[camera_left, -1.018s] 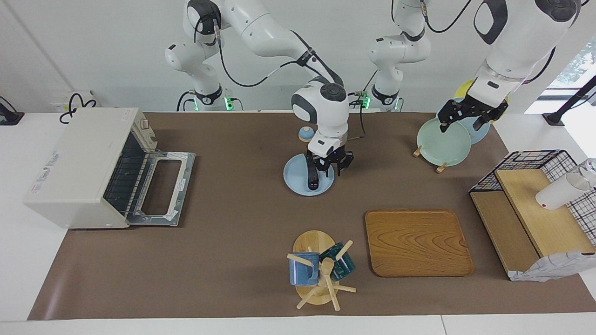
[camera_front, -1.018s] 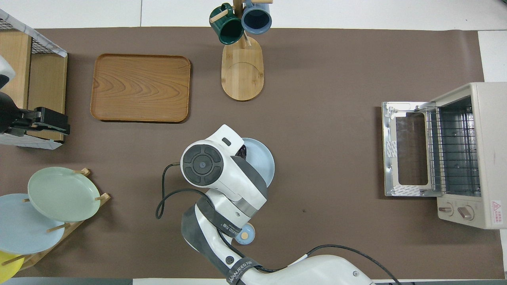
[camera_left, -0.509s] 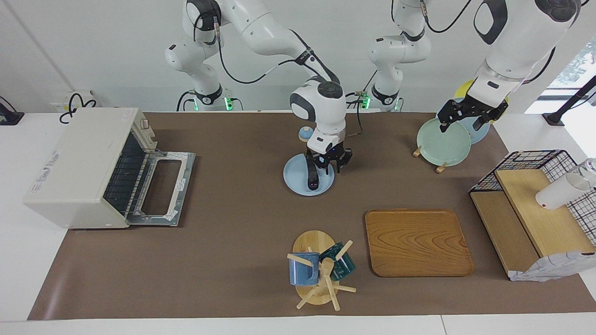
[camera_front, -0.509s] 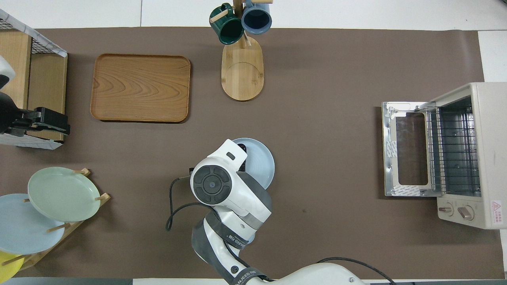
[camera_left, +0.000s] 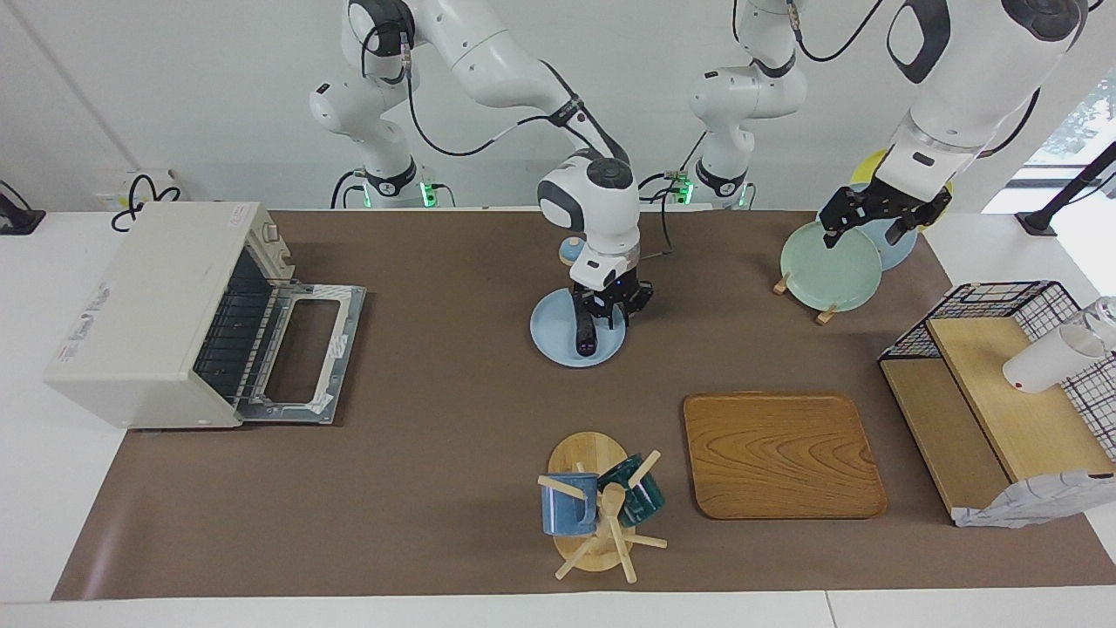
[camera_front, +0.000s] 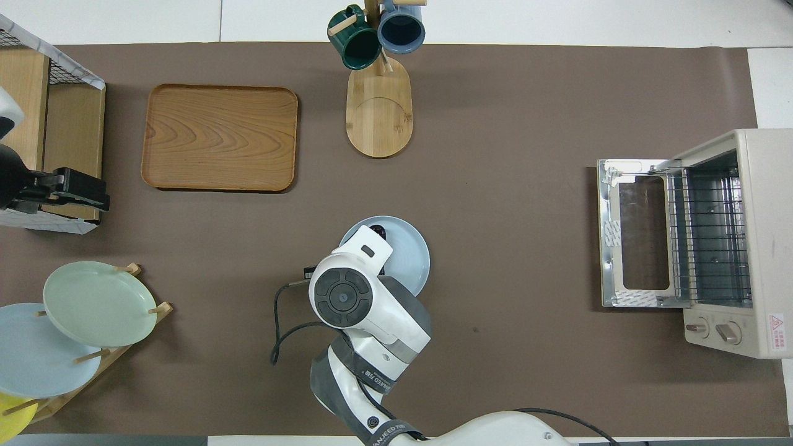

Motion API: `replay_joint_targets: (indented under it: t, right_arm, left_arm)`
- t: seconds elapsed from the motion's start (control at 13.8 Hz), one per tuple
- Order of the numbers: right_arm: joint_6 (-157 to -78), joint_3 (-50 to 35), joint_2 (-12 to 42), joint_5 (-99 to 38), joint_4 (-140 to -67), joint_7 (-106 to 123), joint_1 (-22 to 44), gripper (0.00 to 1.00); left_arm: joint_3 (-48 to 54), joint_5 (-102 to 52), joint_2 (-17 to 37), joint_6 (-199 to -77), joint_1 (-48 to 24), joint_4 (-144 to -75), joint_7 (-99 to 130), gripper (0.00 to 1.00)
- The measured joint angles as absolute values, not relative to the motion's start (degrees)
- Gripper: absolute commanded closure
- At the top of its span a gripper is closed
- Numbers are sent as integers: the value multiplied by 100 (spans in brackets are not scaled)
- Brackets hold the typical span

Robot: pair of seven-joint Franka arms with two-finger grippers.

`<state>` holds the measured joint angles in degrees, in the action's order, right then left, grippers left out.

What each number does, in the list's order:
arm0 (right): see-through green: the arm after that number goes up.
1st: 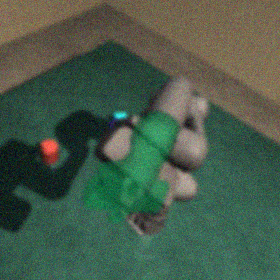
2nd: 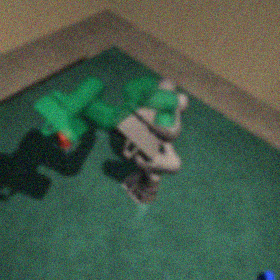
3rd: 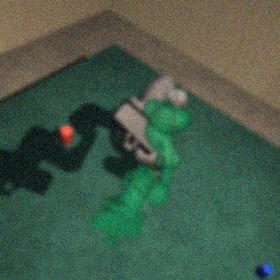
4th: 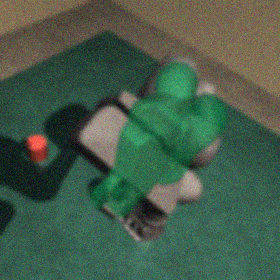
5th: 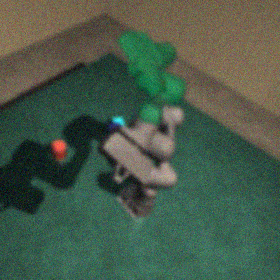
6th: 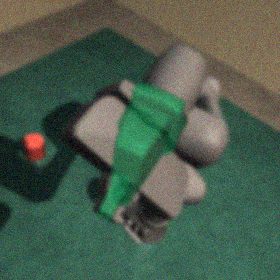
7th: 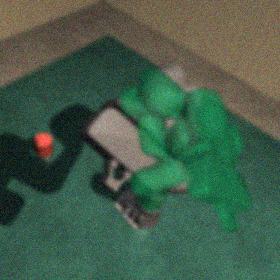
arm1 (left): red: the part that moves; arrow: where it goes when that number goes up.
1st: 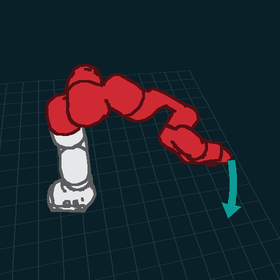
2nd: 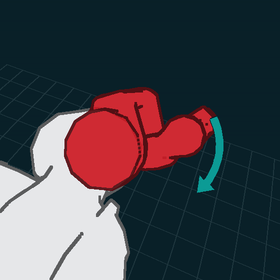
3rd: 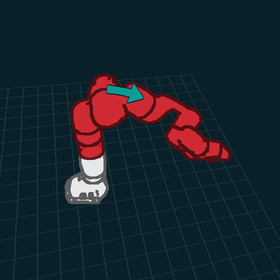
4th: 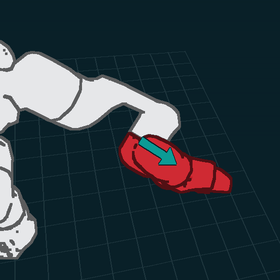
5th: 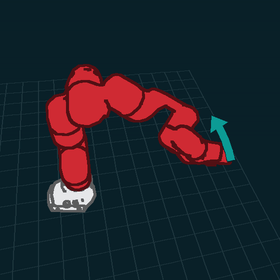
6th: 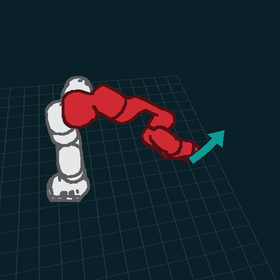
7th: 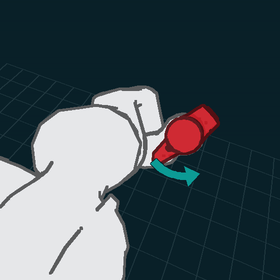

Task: Put eggplant into oven
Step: 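Carry the eggplant with the right gripper to the open oven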

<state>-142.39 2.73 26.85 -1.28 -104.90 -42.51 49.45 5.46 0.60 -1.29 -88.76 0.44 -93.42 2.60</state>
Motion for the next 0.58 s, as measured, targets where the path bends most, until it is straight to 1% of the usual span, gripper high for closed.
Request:
replay_joint_targets:
  t: [0.15, 0.29, 0.36, 0.58]
  right_arm:
    - [-14204, 279, 2622, -98, -10490, -4251, 4948, 100]
    - [-13966, 272, 2535, 97, -10471, -4218, 4976, 100]
    - [-13722, 269, 2522, 365, -10401, -4218, 5006, 100]
    - [-12446, 272, 2515, 1180, -9849, -4192, 5015, 100]
  left_arm:
    - [546, 60, -129, -8875, 44, -9342, 260, 0]
    - [546, 60, -129, -8875, 44, -9342, 260, 0]
    - [546, 60, -129, -8875, 44, -9342, 260, 0]
    - [546, 60, -129, -8874, 44, -9342, 260, 0]
